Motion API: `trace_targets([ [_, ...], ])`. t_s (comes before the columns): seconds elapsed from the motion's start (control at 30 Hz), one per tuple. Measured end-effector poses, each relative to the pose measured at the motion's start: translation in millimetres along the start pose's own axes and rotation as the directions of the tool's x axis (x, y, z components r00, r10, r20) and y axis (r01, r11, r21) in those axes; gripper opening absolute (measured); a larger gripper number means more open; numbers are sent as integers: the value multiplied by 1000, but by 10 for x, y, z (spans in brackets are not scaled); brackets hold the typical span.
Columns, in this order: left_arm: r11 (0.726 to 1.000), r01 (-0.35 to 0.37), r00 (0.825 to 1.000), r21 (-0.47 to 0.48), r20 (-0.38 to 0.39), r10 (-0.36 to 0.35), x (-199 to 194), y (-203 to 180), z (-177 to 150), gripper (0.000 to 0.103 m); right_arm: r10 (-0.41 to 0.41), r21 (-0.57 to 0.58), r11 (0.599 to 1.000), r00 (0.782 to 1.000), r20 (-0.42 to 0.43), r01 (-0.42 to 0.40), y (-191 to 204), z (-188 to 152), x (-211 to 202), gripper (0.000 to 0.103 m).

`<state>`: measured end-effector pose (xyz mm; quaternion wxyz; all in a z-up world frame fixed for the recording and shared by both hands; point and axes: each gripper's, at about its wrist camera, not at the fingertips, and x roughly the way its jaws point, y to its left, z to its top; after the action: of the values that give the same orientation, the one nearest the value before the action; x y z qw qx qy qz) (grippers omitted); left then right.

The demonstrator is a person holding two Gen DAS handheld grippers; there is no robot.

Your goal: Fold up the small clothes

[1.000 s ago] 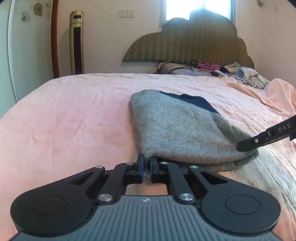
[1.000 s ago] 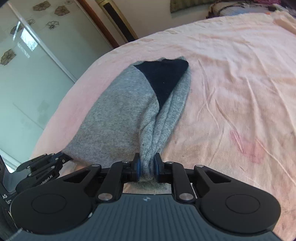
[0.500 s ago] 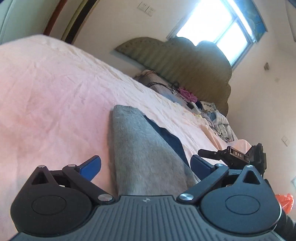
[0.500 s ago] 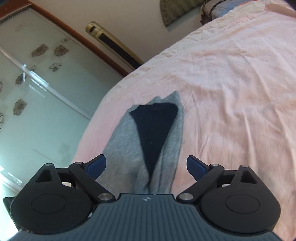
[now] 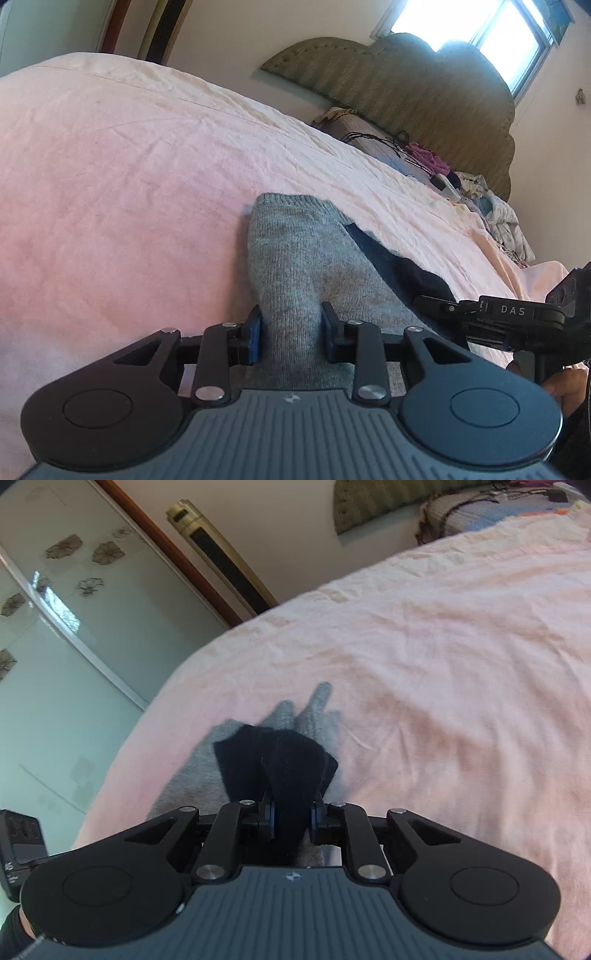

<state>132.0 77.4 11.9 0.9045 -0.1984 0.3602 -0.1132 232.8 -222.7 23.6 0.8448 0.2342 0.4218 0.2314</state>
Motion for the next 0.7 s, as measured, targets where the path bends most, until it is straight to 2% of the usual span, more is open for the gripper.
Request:
trace_targets([
  [0.07,1000,-1,1000,-12,5,1,-96,-17,-5,41,36,83,996,999,29,-38,-150,-53,14,23],
  [0.1,999,10,1000,-33,-7,-11,-164,6,-6,46,50,126,990,998,39,-55,-172,-71,-21,36],
  [0.13,998,30,999,-53,-23,-31,-228,26,-13,57,63,161,985,997,35,-68,-168,-90,-73,52],
  [0.17,995,60,997,-76,-38,-63,-285,59,-30,63,85,180,980,996,29,-89,-150,-116,-145,63],
  [0.2,991,80,995,-103,-53,-86,-327,97,-69,63,117,186,975,993,27,-120,-117,-162,-233,83],
  [0.23,988,90,993,-129,-65,-99,-325,114,-102,63,136,185,973,990,20,-138,-84,-215,-302,85],
  [0.27,984,93,991,-150,-84,-106,-294,130,-158,59,162,191,968,987,0,-159,-63,-285,-342,82],
  [0.3,987,74,994,-140,-68,-85,-275,108,-204,51,185,205,963,982,-36,-174,-56,-353,-322,72],
  [0.33,991,59,996,-124,-55,-66,-272,78,-229,44,182,202,965,981,-70,-164,-30,-416,-277,47],
  [0.37,993,45,998,-105,-49,-50,-290,34,-242,40,141,163,979,986,-89,-125,34,-478,-243,37],
  [0.5,999,31,997,-8,-64,-32,-319,4,-264,40,59,52,997,996,-66,-56,166,-508,-408,21],
  [0.6,999,-6,999,36,-50,8,-389,-77,-260,46,84,123,989,995,-55,-77,-13,-557,-372,22],
  [0.67,995,-55,999,79,4,55,-581,-163,-263,47,37,91,995,998,-54,-32,96,-534,-431,32],
  [0.7,990,-84,996,115,51,79,-686,-226,-276,45,0,74,997,999,-44,4,175,-522,-502,46],
])
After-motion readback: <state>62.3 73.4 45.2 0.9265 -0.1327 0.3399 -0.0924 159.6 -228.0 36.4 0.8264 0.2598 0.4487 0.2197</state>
